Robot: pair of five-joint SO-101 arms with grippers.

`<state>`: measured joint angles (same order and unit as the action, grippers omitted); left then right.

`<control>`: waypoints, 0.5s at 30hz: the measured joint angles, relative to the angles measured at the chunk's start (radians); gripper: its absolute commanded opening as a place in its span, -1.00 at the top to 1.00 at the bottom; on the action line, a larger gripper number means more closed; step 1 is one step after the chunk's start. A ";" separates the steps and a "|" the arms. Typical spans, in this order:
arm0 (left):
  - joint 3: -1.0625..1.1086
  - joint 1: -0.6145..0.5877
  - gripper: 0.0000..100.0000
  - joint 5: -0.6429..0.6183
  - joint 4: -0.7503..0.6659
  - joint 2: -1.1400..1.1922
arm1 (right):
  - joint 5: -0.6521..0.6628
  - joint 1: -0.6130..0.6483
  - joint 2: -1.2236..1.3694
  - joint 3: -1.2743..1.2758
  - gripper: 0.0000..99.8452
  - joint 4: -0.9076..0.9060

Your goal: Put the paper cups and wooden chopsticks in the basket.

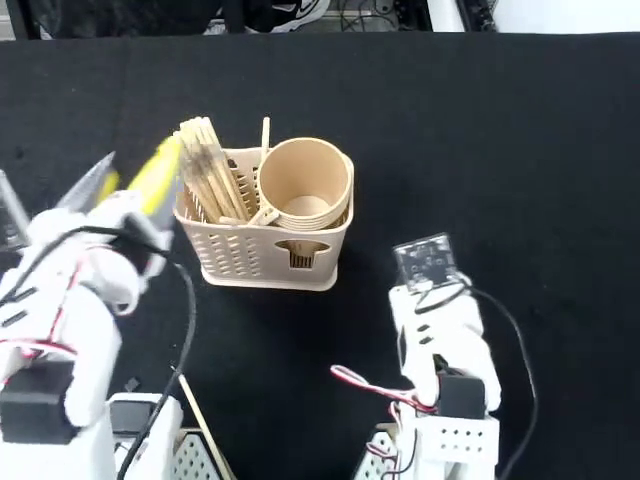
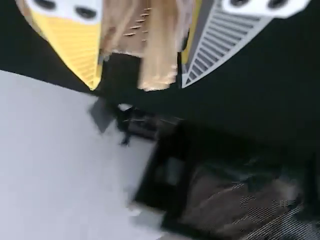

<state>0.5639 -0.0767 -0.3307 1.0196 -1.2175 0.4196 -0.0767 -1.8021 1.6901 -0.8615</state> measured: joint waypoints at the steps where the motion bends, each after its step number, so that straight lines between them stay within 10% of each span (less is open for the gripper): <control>1: 0.000 -0.054 0.49 0.000 0.023 -0.003 | 0.020 0.021 0.000 -0.008 0.98 -0.034; 7: 0.000 -0.368 0.49 0.021 0.126 0.089 | 0.046 0.163 0.000 -0.212 0.95 -0.313; 15: -0.002 -0.494 0.49 0.153 0.132 0.408 | 0.048 0.396 0.000 -0.299 0.84 -0.471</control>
<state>0.5623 -0.5708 -0.1772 1.1515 -0.8094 0.4672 0.3191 -1.8021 1.3909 -1.3326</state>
